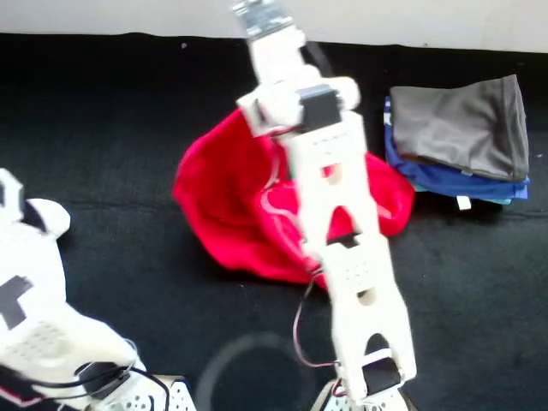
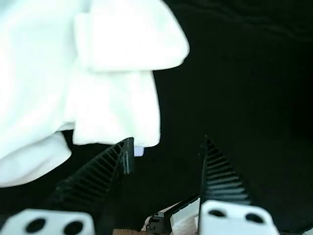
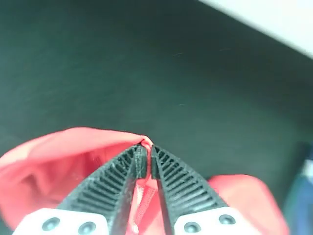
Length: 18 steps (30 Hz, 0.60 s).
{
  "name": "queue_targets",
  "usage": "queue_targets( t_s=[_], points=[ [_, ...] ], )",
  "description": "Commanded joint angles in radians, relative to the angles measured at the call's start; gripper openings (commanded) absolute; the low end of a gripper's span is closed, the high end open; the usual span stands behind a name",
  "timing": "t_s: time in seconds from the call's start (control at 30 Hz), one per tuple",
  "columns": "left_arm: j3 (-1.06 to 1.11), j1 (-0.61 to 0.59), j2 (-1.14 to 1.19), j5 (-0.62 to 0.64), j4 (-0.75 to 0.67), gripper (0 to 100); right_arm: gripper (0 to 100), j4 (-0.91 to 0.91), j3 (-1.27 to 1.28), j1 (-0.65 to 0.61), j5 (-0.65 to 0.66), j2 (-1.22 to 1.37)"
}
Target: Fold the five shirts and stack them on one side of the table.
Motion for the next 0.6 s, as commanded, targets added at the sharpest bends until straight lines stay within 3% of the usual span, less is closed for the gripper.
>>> queue_targets(
  t_s=[0.0, 0.17, 0.37, 0.57],
  points=[
    [-0.024, 0.202, -0.005, 0.052, 0.012, 22, 0.5, 0.012, -0.004, 0.134, 0.046, -0.128],
    [-0.019, 0.463, -0.004, 0.103, 0.012, 22, 0.5, 0.010, 0.122, 0.283, 0.110, -0.217],
    [0.131, 0.776, -0.004, 0.109, -0.005, 22, 0.5, 0.010, 0.145, 0.430, 0.176, -0.271],
    [0.271, 0.957, -0.004, 0.167, -0.184, 22, 0.5, 0.010, 0.147, 0.538, 0.178, -0.271]
  ],
)
